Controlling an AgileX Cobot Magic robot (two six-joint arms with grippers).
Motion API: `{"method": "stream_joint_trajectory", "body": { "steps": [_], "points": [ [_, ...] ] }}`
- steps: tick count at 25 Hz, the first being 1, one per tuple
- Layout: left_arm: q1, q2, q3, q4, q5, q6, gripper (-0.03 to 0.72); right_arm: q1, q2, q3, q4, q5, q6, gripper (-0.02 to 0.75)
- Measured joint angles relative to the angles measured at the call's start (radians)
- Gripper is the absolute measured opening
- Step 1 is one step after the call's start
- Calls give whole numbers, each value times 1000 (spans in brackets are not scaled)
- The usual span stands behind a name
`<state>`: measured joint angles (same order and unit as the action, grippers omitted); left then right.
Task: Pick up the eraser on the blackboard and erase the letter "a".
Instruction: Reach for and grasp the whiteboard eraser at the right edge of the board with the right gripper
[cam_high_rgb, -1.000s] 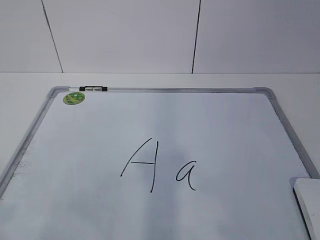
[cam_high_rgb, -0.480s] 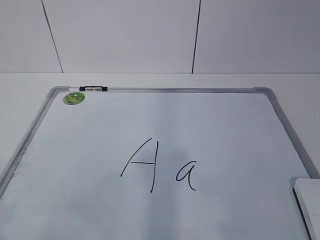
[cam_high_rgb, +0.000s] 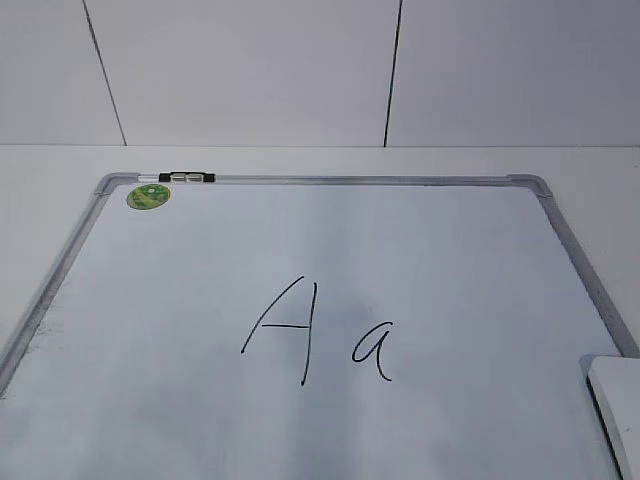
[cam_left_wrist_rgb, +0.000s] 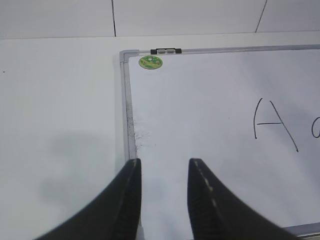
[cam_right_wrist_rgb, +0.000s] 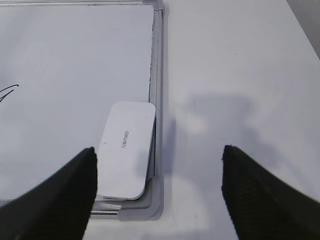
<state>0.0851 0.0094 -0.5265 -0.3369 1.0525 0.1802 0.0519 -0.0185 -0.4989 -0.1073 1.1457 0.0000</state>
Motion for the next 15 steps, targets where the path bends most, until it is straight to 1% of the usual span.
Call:
{"method": "stream_joint_trajectory", "body": {
  "steps": [11,15],
  "points": [
    [0,0,0,0,0,0,236,0,5,0,2,0,0,594],
    [0,0,0,0,0,0,236,0,92,-8,2,4,0,613]
  ]
}}
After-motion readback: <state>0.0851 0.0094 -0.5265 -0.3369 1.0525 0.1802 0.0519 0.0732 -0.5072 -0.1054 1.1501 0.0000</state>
